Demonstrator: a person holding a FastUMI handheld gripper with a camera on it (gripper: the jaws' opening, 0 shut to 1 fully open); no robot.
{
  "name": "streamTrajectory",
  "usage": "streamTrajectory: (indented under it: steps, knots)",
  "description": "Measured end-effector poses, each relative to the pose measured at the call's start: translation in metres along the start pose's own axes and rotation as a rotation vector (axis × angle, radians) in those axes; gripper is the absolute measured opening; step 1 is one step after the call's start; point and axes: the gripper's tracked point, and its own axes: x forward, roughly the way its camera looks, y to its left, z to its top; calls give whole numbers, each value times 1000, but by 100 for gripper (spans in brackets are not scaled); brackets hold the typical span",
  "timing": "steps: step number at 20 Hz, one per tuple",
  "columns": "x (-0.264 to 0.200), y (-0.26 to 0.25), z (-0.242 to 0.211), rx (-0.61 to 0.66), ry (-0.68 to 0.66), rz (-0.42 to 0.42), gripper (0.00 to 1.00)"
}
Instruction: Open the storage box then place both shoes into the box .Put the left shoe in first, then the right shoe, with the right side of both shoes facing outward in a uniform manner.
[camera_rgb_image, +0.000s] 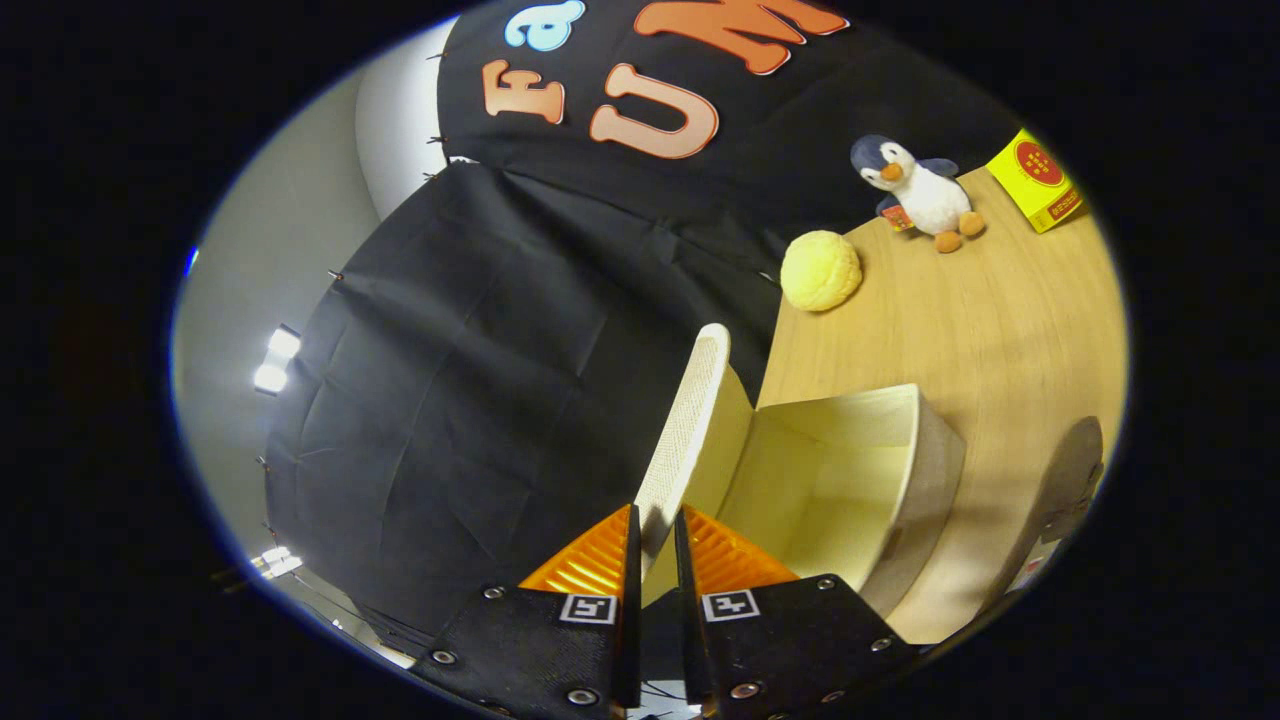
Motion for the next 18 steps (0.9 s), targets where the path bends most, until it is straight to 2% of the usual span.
streamTrajectory:
  steps: [2,8,14,15,18]
  knots:
    - [17,10,-2,5,22,-20,16]
    - [78,53,-7,-10,29,-8,17]
    - [133,59,-18,47,-28,-75,19]
    - [132,57,-18,36,-33,-95,21]
    - [127,49,-17,3,-59,-116,45]
